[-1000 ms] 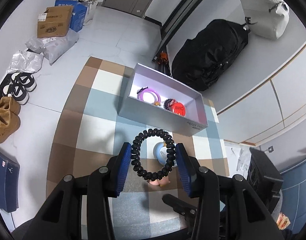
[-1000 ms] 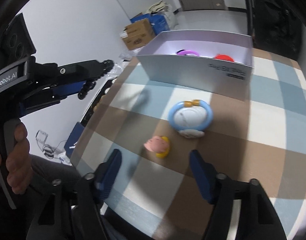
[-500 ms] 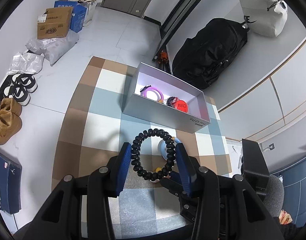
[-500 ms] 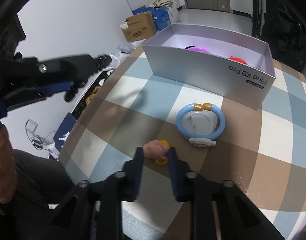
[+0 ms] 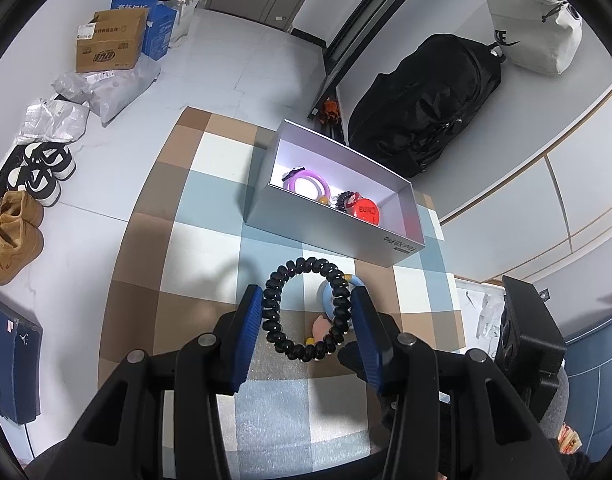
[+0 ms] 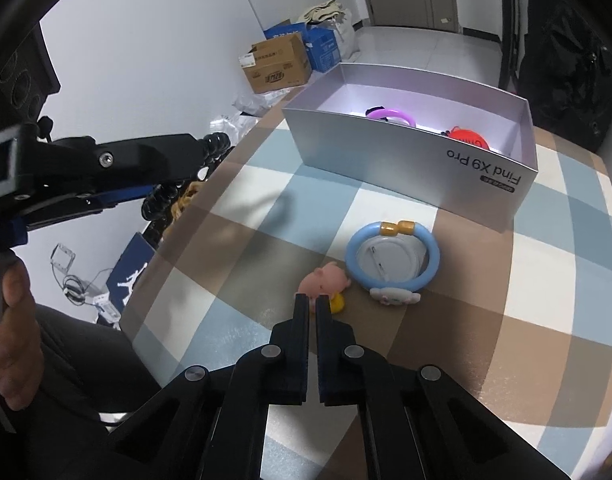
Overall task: Organize jewelry
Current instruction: 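Grasp the pink pig figure with the right gripper while the left gripper holds the bracelet, then carry the bracelet and pink pig into the silver box with both grippers, then open both grippers to release the bracelet and pig in the box, then lower the left gripper onto the blue ring and close on it, then lift the blue ring with the left gripper while the right gripper grasps the white disc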
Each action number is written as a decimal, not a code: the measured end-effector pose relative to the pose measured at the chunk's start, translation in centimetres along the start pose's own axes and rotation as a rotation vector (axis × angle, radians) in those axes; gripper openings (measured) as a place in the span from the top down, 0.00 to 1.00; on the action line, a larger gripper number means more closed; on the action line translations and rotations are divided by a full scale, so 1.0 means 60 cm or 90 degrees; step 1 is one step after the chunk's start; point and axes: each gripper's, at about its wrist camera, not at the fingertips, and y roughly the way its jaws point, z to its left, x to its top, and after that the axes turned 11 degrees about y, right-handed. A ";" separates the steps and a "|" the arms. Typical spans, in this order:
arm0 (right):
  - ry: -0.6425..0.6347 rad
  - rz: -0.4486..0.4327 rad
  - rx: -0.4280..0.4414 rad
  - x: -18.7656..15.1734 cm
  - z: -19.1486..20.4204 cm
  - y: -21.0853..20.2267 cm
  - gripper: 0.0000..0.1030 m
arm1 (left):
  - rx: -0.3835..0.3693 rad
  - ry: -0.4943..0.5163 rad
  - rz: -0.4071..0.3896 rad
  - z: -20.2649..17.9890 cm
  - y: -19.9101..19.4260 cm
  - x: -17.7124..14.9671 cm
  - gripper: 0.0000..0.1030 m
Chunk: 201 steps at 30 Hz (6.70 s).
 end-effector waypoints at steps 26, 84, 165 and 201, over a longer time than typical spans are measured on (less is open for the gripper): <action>0.004 0.010 0.007 0.024 0.007 0.029 0.75 | -0.003 -0.011 0.017 0.007 0.010 0.006 0.62; 0.228 -0.133 0.108 0.211 -0.181 -0.055 0.78 | -0.026 0.009 0.052 -0.054 0.143 0.154 0.52; 0.211 -0.168 -0.015 0.028 -0.203 -0.155 0.00 | 0.217 0.210 0.114 -0.122 0.173 -0.032 0.20; 0.203 -0.122 -0.046 0.038 -0.168 -0.089 0.00 | 0.113 0.069 -0.053 -0.056 0.021 0.002 0.47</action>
